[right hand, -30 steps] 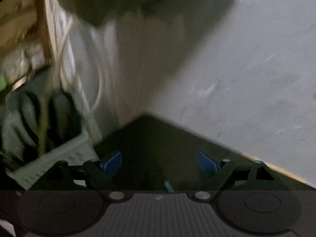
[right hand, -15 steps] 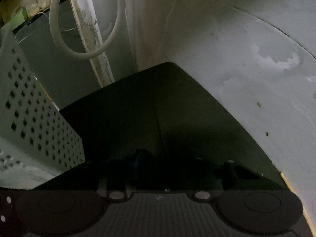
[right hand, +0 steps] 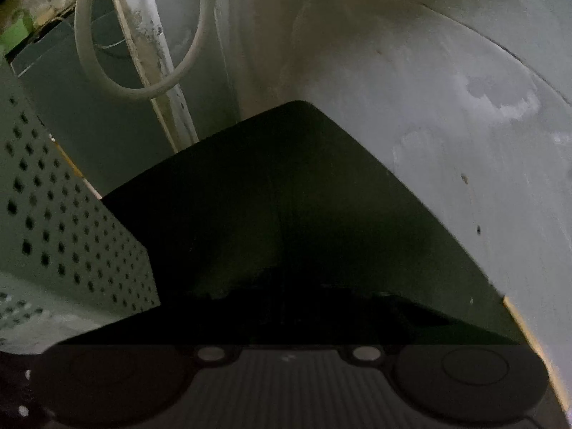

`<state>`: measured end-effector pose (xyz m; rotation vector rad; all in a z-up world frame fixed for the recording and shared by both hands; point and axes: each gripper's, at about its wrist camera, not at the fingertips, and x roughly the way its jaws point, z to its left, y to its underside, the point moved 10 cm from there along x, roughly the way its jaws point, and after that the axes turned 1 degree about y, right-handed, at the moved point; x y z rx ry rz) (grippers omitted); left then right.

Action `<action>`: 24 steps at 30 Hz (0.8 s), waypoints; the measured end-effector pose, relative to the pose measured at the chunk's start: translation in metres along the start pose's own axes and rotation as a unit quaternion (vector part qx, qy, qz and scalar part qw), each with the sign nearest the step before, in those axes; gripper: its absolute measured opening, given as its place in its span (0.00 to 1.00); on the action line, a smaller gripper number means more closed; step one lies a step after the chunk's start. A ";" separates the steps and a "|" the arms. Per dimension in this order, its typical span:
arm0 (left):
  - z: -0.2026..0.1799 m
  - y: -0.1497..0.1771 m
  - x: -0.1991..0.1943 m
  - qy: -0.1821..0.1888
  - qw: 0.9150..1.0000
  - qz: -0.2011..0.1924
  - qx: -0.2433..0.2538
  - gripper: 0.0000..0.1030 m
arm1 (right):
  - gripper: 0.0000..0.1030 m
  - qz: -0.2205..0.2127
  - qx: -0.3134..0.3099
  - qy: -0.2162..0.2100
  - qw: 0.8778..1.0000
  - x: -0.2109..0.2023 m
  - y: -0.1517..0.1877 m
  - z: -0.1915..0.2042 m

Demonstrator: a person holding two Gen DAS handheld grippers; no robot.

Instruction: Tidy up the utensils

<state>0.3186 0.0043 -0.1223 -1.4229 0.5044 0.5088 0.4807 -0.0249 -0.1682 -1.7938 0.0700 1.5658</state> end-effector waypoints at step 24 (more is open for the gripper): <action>0.008 -0.002 0.012 0.019 1.000 0.005 0.014 0.74 | 0.06 -0.419 0.282 -0.020 0.863 -0.215 0.059 0.022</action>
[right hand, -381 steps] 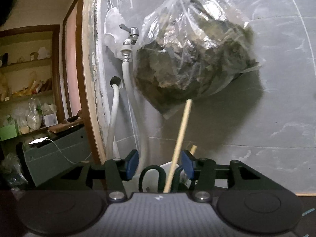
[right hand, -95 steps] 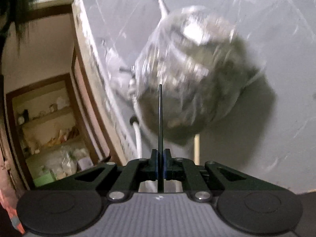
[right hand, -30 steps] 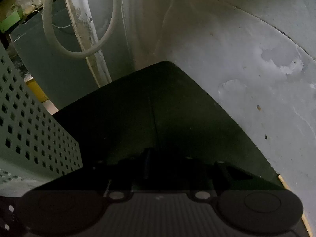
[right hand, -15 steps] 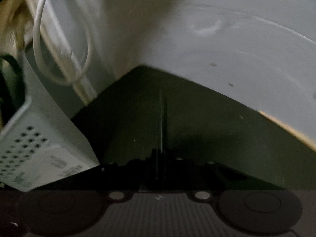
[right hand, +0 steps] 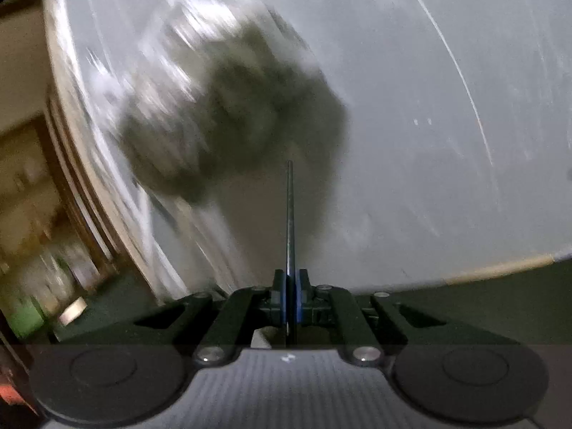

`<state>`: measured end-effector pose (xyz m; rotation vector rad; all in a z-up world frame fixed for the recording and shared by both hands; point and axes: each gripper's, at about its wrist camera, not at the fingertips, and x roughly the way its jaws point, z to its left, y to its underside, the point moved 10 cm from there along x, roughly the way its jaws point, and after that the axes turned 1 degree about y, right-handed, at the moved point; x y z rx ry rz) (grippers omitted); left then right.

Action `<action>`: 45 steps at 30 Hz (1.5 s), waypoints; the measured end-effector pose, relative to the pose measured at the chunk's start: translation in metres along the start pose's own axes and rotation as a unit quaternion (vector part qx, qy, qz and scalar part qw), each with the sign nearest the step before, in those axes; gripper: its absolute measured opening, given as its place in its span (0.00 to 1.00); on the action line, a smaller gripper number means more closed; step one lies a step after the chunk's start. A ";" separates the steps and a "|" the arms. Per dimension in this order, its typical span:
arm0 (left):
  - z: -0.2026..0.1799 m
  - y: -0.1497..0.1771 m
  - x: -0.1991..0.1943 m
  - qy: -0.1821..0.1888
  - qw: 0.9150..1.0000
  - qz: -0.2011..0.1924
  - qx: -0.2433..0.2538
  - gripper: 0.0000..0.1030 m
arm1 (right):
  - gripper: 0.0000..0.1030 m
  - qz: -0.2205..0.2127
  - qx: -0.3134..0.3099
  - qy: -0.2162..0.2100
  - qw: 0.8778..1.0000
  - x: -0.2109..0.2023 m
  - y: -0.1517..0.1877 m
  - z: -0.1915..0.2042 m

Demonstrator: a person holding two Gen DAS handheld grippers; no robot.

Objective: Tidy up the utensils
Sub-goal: 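Grasp a thin wooden stick with the right tool and lift it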

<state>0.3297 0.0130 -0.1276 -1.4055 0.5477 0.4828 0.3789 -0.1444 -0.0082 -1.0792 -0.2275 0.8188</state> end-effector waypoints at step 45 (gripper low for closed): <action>0.008 -0.001 -0.005 0.003 1.000 0.001 0.006 0.74 | 0.22 -0.043 -0.103 -0.065 0.992 0.041 0.046 0.053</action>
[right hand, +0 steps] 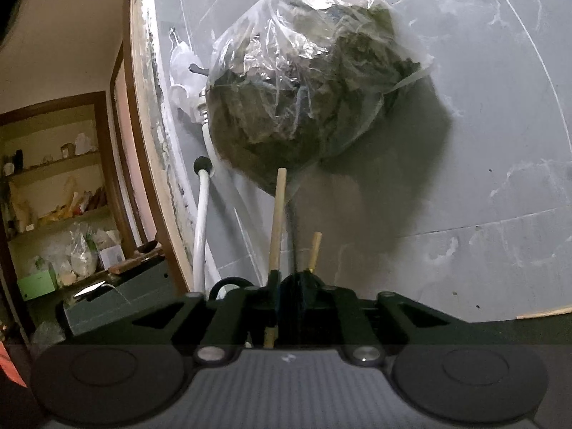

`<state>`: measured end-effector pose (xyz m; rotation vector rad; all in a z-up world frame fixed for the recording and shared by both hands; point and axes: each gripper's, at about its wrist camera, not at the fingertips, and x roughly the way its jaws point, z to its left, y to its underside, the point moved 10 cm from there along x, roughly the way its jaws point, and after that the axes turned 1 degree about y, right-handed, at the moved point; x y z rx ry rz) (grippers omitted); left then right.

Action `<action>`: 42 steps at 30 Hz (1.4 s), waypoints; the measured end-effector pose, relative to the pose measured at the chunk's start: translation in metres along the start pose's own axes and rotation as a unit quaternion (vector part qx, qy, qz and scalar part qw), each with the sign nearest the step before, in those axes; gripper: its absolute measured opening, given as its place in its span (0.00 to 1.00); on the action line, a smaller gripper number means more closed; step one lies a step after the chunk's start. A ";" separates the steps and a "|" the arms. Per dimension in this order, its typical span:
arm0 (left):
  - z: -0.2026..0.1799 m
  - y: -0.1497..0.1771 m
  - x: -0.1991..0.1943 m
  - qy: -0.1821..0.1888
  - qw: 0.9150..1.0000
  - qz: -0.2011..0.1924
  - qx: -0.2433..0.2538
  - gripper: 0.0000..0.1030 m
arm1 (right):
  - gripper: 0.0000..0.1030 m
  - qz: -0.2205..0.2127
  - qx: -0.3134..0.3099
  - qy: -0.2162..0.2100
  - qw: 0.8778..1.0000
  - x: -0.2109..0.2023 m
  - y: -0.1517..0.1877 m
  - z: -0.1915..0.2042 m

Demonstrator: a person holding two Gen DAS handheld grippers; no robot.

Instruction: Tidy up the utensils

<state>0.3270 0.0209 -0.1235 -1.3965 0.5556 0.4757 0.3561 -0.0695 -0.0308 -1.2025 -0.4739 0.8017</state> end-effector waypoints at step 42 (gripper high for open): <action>-0.046 -0.003 0.025 -0.097 0.993 0.020 -0.066 0.76 | 1.00 0.237 0.068 0.204 0.947 -0.034 0.040 -0.396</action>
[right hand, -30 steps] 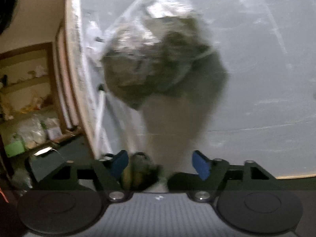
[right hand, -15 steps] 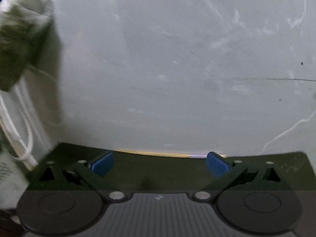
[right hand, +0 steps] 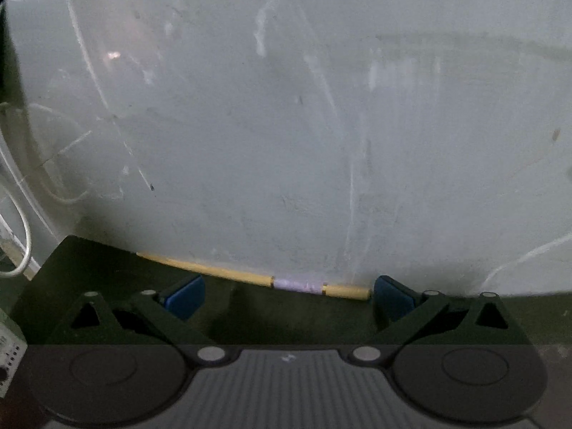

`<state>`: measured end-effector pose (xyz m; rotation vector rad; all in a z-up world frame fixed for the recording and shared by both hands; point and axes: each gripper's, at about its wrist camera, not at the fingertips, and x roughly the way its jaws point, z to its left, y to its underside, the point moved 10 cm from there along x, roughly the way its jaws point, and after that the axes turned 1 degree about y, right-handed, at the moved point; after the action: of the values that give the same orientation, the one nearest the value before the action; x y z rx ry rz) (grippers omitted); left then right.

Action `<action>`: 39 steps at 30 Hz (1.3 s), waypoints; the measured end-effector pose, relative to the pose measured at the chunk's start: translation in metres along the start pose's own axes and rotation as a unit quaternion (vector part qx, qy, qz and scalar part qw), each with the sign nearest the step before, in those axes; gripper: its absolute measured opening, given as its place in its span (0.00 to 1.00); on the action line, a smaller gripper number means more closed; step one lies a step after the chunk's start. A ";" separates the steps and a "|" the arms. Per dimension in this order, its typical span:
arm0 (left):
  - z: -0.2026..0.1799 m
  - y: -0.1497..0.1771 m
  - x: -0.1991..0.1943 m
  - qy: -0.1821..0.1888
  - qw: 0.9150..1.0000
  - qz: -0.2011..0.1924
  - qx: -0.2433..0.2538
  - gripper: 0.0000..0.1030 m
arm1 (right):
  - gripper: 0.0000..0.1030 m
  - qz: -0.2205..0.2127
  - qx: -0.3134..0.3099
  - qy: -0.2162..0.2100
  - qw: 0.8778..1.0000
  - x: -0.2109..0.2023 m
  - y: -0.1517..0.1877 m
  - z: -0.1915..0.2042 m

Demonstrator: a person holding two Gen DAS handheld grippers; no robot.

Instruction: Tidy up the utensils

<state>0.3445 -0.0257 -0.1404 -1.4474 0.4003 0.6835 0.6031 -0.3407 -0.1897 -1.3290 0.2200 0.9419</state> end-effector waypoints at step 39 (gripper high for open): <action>0.014 0.007 0.002 0.019 1.000 -0.014 0.004 0.75 | 0.60 0.124 -0.225 -0.093 0.962 0.021 0.028 0.132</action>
<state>0.3395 -0.0121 -0.1451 -1.4571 0.4114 0.6320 0.5487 -0.2152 -0.1865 -1.6388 0.0247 1.3790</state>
